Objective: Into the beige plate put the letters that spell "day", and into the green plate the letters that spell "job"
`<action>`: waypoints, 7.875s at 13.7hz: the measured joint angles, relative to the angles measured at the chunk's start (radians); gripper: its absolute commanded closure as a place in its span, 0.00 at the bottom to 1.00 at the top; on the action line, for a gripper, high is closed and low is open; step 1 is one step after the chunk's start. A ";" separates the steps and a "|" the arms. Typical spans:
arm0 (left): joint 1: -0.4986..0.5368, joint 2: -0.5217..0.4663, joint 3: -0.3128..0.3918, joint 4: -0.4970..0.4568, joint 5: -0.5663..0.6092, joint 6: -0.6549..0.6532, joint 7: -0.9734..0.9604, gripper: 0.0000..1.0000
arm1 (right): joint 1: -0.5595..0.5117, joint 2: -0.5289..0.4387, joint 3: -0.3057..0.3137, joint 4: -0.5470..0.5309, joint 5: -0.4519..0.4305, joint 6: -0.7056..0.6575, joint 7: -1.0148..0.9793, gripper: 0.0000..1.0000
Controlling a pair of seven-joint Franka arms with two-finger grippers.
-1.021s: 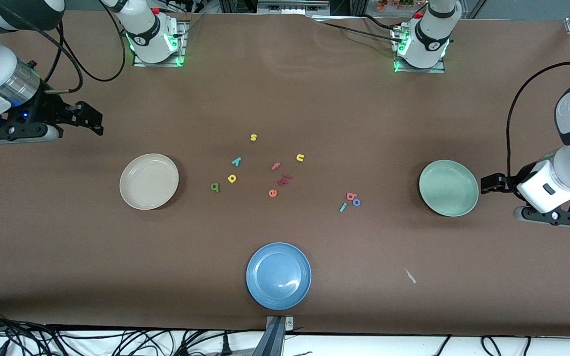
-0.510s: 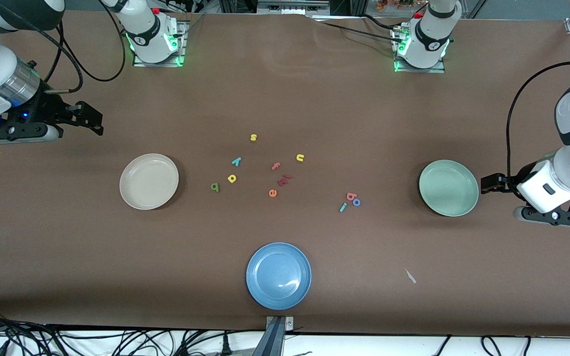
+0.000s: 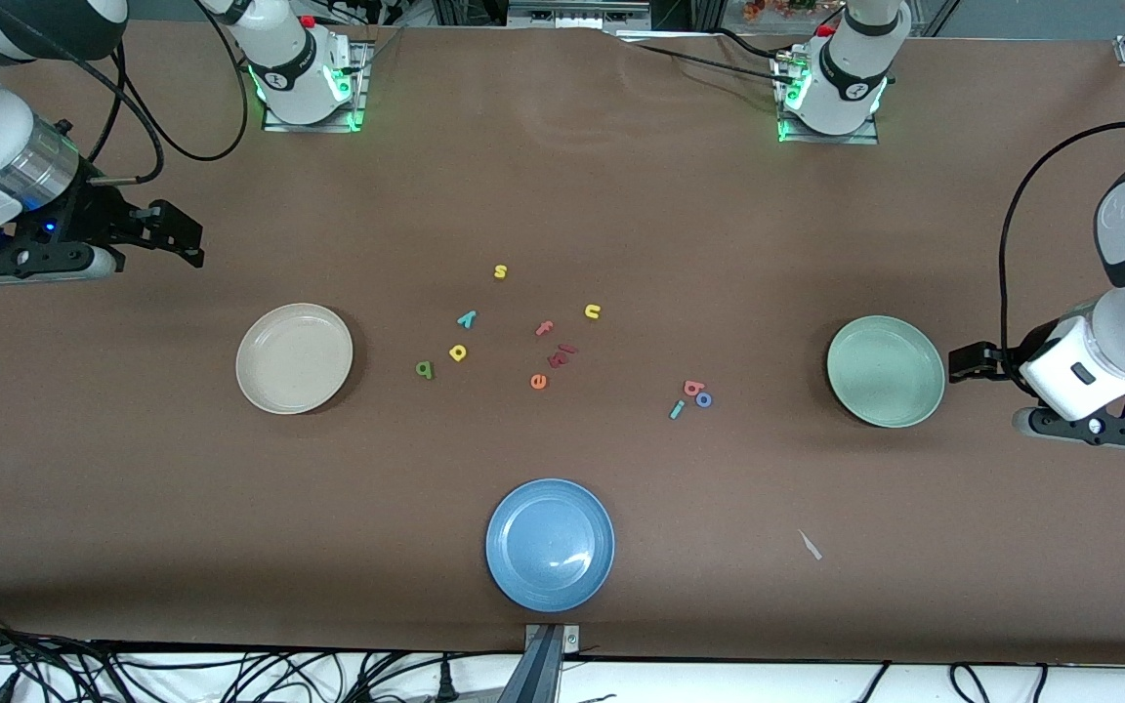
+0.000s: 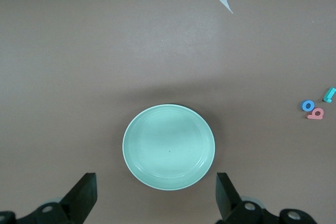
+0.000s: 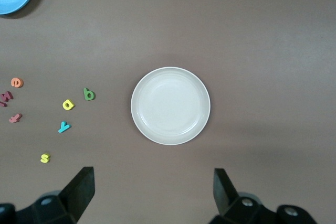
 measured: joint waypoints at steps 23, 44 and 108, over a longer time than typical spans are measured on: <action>0.017 0.000 -0.002 0.000 -0.016 0.000 0.062 0.00 | 0.000 0.000 0.000 0.000 0.000 -0.013 0.000 0.00; -0.358 0.415 -0.015 -0.067 -0.056 0.426 -1.137 0.29 | 0.224 0.311 0.013 -0.003 0.002 0.216 0.241 0.00; -0.251 0.342 -0.152 -0.330 0.105 0.674 -1.925 0.30 | 0.520 0.651 -0.071 0.077 0.005 0.471 0.852 0.53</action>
